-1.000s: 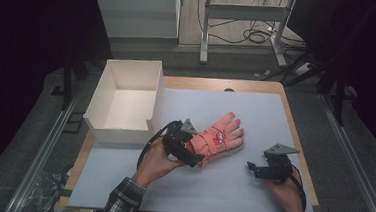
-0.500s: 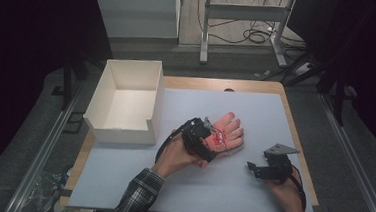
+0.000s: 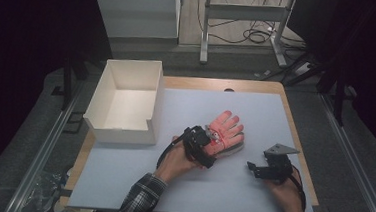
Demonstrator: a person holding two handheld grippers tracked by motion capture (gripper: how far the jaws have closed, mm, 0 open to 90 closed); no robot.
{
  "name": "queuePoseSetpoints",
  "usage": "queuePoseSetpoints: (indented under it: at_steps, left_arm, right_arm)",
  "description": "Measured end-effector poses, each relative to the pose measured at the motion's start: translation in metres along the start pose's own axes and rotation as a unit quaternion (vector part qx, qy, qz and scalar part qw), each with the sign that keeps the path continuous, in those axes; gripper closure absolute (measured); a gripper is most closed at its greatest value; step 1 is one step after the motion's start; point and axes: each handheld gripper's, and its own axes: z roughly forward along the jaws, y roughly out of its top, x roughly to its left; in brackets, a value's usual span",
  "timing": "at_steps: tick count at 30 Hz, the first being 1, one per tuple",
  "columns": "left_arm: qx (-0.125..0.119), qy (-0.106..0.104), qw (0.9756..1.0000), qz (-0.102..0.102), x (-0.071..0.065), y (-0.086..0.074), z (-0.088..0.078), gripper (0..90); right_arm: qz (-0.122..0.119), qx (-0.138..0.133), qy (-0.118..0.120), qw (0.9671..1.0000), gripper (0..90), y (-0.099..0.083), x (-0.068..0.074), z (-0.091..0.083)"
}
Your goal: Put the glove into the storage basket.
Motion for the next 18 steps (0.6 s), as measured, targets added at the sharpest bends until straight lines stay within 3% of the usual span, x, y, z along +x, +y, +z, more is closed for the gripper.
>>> queuePoseSetpoints:
  at_steps: [7, 11, 14, 18]
  left_arm:
    - [0.003, -0.026, 0.9995, -0.017, 0.001, -0.004, 0.003, 12.5]
    - [0.006, -0.021, 0.9997, -0.013, -0.002, -0.002, -0.003, 26.0]
    - [-0.004, -0.025, 0.9996, -0.013, -0.003, -0.002, -0.007, 38.3]
    - [-0.019, -0.035, 0.9991, -0.012, 0.000, -0.005, -0.010, 45.4]
  right_arm:
    - [0.000, 0.000, 0.000, 1.0000, 19.6, 0.000, 0.000, 0.000]
    - [0.000, 0.000, -0.001, 1.0000, 19.6, 0.000, 0.000, 0.000]
    - [-0.001, 0.000, -0.001, 1.0000, 19.6, 0.000, 0.000, 0.000]
    - [-0.001, 0.000, -0.001, 1.0000, 19.6, 0.000, 0.000, 0.000]
